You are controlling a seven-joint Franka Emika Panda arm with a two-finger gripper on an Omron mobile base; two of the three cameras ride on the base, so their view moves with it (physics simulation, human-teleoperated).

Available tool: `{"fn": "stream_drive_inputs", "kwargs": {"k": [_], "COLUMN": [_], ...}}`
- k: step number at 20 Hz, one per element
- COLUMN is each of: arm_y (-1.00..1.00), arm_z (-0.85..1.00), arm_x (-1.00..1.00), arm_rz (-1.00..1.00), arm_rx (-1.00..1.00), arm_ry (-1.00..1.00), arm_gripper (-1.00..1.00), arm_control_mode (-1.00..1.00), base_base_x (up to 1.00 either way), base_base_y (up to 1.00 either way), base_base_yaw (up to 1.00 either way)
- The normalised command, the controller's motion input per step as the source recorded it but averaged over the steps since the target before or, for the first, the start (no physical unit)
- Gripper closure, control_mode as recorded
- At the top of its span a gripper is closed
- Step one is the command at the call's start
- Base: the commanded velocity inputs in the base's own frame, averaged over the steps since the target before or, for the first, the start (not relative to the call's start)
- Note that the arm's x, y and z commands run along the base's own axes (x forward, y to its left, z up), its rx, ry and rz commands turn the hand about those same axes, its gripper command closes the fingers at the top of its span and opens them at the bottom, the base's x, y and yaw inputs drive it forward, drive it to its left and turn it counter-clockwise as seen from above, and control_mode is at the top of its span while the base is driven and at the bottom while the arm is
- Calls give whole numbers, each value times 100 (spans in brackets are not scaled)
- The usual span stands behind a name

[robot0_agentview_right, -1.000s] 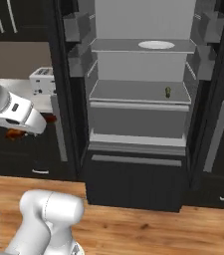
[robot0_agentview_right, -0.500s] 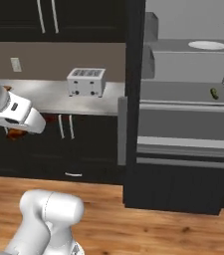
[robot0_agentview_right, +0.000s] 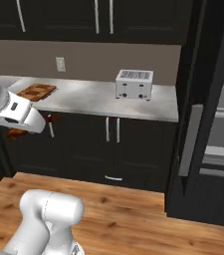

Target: Retrieve the chicken drumstick from the fridge and place it on the cutting board.

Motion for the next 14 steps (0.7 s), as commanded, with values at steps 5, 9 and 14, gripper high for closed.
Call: {"fn": "stream_drive_inputs", "kwargs": {"k": [5, 9, 14], "arm_y": [0, 0, 0], "arm_z": [0, 0, 0], "arm_x": [0, 0, 0], "arm_rz": [0, 0, 0], "arm_rx": [0, 0, 0], "arm_ry": [0, 0, 0], "arm_gripper": [100, 100, 100], "arm_control_mode": [100, 100, 100], "base_base_x": [37, 77, 71], "base_base_y": [63, 60, 56], "base_base_yaw": [23, -1, -4]}}
